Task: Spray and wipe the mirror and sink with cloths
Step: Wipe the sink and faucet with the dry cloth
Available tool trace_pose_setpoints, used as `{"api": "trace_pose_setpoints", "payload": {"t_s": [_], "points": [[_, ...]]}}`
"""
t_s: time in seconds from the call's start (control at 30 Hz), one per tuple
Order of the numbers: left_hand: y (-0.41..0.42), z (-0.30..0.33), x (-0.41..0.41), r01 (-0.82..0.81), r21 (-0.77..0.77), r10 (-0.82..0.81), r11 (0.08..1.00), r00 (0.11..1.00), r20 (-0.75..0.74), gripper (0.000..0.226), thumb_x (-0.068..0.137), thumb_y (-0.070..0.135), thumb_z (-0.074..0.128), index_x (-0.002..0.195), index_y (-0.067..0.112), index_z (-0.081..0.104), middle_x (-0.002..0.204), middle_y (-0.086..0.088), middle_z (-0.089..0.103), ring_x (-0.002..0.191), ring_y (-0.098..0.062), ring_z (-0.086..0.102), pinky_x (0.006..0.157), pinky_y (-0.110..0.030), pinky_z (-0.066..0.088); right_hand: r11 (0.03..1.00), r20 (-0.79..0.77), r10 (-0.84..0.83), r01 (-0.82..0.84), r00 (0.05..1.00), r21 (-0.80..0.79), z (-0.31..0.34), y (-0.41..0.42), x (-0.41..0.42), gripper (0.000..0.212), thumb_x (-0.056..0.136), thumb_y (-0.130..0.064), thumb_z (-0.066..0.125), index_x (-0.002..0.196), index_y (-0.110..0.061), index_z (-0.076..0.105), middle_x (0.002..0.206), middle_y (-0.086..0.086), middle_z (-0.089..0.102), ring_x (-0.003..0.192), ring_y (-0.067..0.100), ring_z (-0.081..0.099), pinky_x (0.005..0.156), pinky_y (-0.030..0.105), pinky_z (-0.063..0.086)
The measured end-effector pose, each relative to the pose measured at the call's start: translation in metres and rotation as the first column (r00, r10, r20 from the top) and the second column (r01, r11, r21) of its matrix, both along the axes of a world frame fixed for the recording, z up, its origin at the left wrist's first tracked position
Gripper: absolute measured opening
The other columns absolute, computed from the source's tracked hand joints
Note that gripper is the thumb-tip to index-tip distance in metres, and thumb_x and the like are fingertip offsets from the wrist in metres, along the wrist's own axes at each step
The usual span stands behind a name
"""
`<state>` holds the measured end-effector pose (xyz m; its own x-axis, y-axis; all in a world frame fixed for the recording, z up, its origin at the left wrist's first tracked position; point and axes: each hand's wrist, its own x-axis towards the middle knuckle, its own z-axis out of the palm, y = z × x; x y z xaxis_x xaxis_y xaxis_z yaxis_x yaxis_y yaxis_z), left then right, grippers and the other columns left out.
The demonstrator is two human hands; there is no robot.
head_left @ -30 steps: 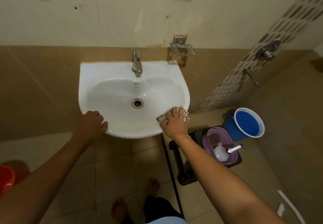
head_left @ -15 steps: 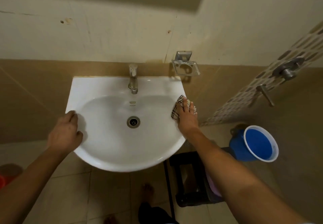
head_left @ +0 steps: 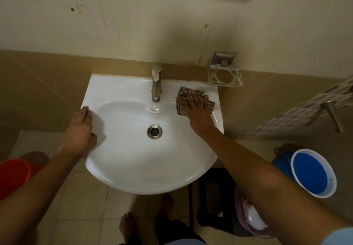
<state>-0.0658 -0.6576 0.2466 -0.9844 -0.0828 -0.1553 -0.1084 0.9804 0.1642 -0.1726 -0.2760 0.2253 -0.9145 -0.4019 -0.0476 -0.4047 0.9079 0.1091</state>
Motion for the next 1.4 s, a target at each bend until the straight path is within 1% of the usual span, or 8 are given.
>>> {"api": "trace_pose_setpoints", "payload": {"t_s": [0.2,0.33,0.5,0.67,0.87,1.07,1.27,1.4], "points": [[-0.008,0.007,-0.008,0.078,-0.043,-0.075,0.996,0.995,0.065,0.089,0.076,0.006,0.07,0.15,-0.006,0.021,0.162,-0.019,0.012,0.149,-0.036,0.01,0.121,-0.045,0.016,1.0,-0.022,0.003,-0.003,1.0,-0.004,-0.012,0.022,0.041,0.074,0.081,0.001,0.035,0.151,-0.021,0.029,0.158,0.009,0.028,0.146,0.034,0.022,0.116,0.062,0.008],[-0.008,0.011,-0.005,0.071,-0.025,-0.068,0.997,0.992,0.102,0.089,0.081,0.01,0.066,0.153,-0.002,0.015,0.163,-0.015,0.004,0.15,-0.031,0.005,0.122,-0.04,0.009,0.982,0.246,-0.083,0.038,0.966,0.183,-0.007,0.019,0.077,0.062,0.094,-0.009,0.029,0.154,-0.021,0.019,0.163,0.003,0.009,0.151,0.025,-0.001,0.115,0.051,-0.019],[-0.015,0.017,-0.004,0.1,0.009,-0.1,0.995,0.988,0.12,0.09,0.082,0.013,0.065,0.153,-0.002,0.013,0.163,-0.015,0.003,0.15,-0.031,0.005,0.122,-0.04,0.008,0.947,0.438,-0.312,0.238,0.843,0.216,0.004,-0.018,0.116,0.056,0.101,-0.031,0.027,0.155,-0.023,0.014,0.164,0.003,0.002,0.15,0.026,-0.004,0.117,0.058,-0.011],[-0.017,0.018,0.001,0.102,0.048,-0.107,0.994,0.988,0.112,0.089,0.084,0.013,0.061,0.154,-0.001,0.008,0.164,-0.013,-0.001,0.151,-0.028,0.001,0.123,-0.039,0.008,0.932,0.551,-0.354,0.335,0.755,0.14,0.007,-0.067,0.154,0.055,0.099,-0.039,0.025,0.152,-0.024,0.024,0.163,0.002,0.014,0.149,0.027,0.01,0.117,0.06,0.001],[-0.016,0.013,0.002,0.065,0.14,-0.078,0.988,0.993,0.09,0.087,0.085,0.006,0.057,0.154,0.0,0.004,0.164,-0.011,-0.005,0.151,-0.026,-0.002,0.122,-0.039,0.012,0.907,0.685,-0.226,0.406,0.692,-0.112,0.0,-0.156,0.173,0.057,0.096,-0.027,0.035,0.152,-0.02,0.023,0.162,0.007,0.017,0.147,0.033,0.018,0.117,0.056,0.013],[-0.016,0.006,0.0,0.056,0.155,-0.069,0.986,0.994,0.081,0.088,0.084,0.005,0.056,0.154,0.0,0.004,0.164,-0.01,-0.009,0.151,-0.027,-0.003,0.121,-0.041,0.019,0.781,0.682,-0.044,0.451,0.73,-0.433,-0.007,-0.227,0.163,0.056,0.101,-0.024,0.04,0.153,-0.016,0.022,0.161,0.009,0.018,0.148,0.028,0.016,0.121,0.049,0.013],[-0.015,0.003,-0.002,0.045,0.141,-0.056,0.989,0.996,0.071,0.089,0.082,0.005,0.059,0.154,0.0,0.006,0.164,-0.01,-0.005,0.151,-0.025,-0.003,0.12,-0.042,0.021,0.838,0.681,0.101,0.306,0.726,-0.451,-0.006,-0.182,0.161,0.056,0.102,-0.023,0.045,0.153,-0.017,0.024,0.161,0.006,0.021,0.148,0.023,0.017,0.12,0.034,0.011],[-0.015,0.0,-0.003,0.019,0.132,-0.03,0.991,0.996,0.078,0.088,0.082,0.003,0.057,0.154,0.001,0.007,0.164,-0.01,-0.006,0.151,-0.023,-0.005,0.122,-0.04,0.016,0.905,0.678,0.087,0.226,0.73,-0.36,-0.017,-0.118,0.152,0.054,0.1,-0.024,0.048,0.151,-0.023,0.031,0.159,0.005,0.027,0.146,0.025,0.023,0.121,0.039,0.014]]}}
